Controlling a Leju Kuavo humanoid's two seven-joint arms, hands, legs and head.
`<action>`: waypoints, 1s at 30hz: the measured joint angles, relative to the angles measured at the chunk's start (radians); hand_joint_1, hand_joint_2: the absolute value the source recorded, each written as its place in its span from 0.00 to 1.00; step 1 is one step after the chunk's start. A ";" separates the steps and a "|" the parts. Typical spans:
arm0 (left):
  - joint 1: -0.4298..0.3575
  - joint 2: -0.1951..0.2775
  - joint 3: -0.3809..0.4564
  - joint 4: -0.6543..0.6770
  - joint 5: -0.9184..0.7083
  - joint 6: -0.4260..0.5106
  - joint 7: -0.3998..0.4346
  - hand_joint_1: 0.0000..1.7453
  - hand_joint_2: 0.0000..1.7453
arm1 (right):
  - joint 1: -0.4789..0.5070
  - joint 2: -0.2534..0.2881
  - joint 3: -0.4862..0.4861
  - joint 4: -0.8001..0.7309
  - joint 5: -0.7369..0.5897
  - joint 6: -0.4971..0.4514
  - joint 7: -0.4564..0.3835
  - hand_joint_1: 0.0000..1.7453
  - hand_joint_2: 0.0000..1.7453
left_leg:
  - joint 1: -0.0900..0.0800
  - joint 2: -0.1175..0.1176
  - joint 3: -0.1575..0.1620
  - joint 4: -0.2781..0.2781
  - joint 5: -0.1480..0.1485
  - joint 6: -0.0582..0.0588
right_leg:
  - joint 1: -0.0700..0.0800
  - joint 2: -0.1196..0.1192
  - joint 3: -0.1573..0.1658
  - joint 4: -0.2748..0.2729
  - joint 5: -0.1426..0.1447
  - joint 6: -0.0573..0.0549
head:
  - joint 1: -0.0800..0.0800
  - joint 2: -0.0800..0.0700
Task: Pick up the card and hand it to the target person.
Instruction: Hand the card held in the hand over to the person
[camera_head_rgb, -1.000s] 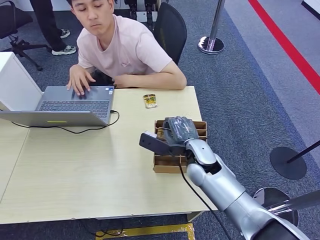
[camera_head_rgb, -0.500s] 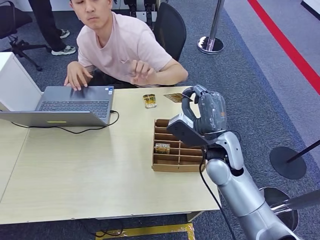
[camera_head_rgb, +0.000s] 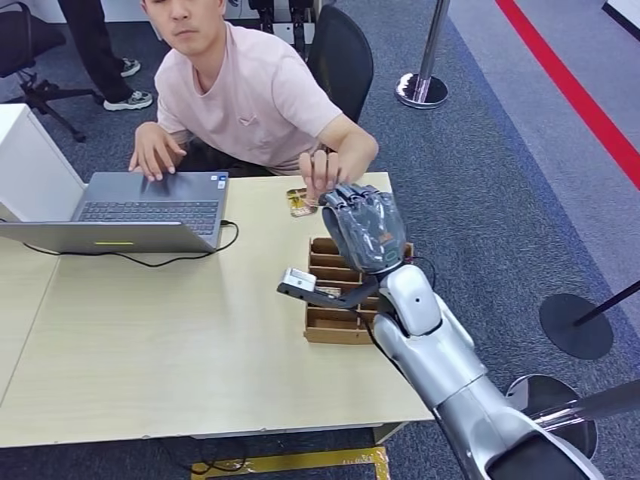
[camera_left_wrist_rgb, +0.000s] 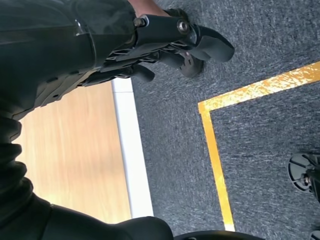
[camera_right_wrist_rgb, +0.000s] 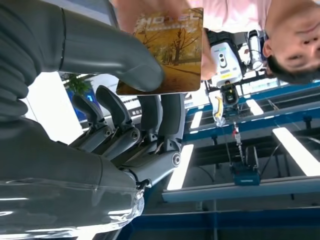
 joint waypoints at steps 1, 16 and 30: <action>0.000 0.000 -0.001 0.000 -0.001 -0.001 0.001 0.00 1.00 | -0.023 0.012 0.004 0.047 0.005 -0.011 0.002 0.87 1.00 | 0.000 0.000 0.000 0.000 0.000 0.000 | 0.000 0.000 0.000 0.000 0.000 0.000 | 0.000 0.000; 0.000 0.001 -0.005 0.000 -0.018 -0.005 0.001 0.00 1.00 | -0.183 0.102 0.013 0.379 0.022 -0.039 0.046 0.00 1.00 | 0.000 0.000 0.000 0.000 0.000 0.000 | 0.000 0.000 0.000 0.000 0.000 0.000 | 0.000 0.000; 0.000 0.002 -0.012 0.000 0.003 0.021 -0.021 0.00 0.00 | -0.199 0.121 -0.066 0.431 -0.413 0.039 -0.147 0.00 1.00 | 0.000 0.000 0.000 0.000 0.000 0.000 | 0.000 0.000 0.000 0.000 0.000 0.000 | 0.000 0.000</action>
